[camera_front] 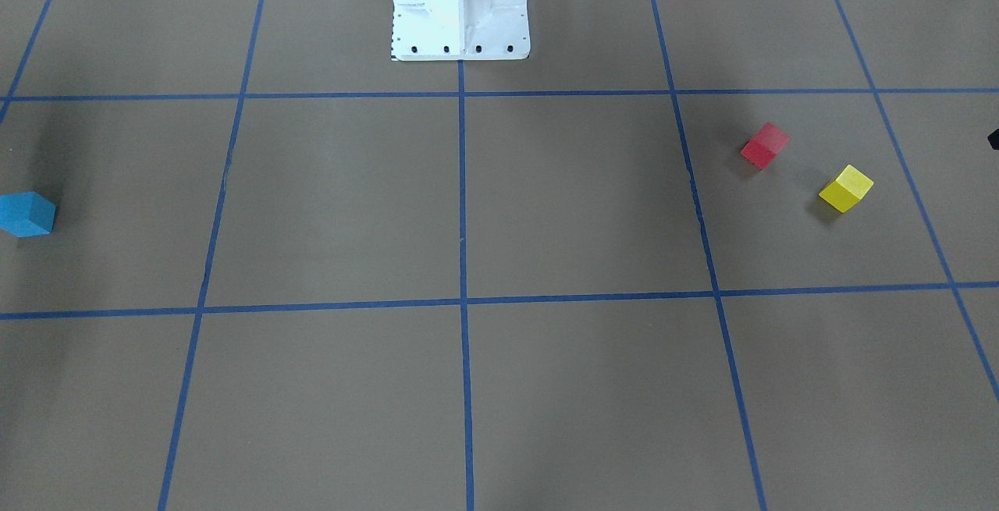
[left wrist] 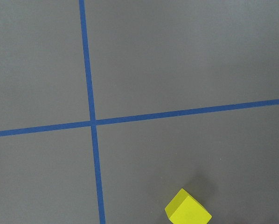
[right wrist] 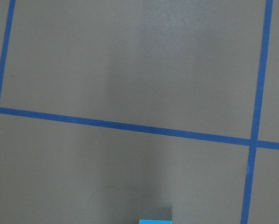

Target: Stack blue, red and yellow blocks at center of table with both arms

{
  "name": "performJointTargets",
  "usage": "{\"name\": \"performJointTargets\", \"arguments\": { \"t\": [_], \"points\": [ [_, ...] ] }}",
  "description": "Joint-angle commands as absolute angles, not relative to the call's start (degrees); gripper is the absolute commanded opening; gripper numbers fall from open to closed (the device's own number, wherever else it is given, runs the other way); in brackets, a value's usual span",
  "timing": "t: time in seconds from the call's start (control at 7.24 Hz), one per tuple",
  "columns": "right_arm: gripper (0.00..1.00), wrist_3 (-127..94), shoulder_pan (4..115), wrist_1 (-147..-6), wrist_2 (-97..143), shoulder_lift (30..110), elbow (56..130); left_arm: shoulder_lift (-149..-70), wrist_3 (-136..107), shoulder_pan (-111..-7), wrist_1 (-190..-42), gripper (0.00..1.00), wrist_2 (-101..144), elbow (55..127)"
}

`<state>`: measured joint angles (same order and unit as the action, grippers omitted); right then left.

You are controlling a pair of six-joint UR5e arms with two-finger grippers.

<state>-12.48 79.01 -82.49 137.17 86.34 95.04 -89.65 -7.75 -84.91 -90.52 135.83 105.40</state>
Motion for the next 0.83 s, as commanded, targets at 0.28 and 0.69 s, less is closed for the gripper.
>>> {"name": "performJointTargets", "arguments": {
  "t": [0.28, 0.69],
  "points": [
    [1.0, -12.6, 79.0, -82.4, 137.1, 86.3, 95.1, -89.3, -7.7, -84.7, -91.1, 1.0, 135.8, 105.6],
    [1.0, -12.7, 79.1, -82.4, 137.1, 86.7, 95.2, -89.2, -7.7, -84.7, -91.1, 1.0, 135.8, 105.6]
  ]
}}
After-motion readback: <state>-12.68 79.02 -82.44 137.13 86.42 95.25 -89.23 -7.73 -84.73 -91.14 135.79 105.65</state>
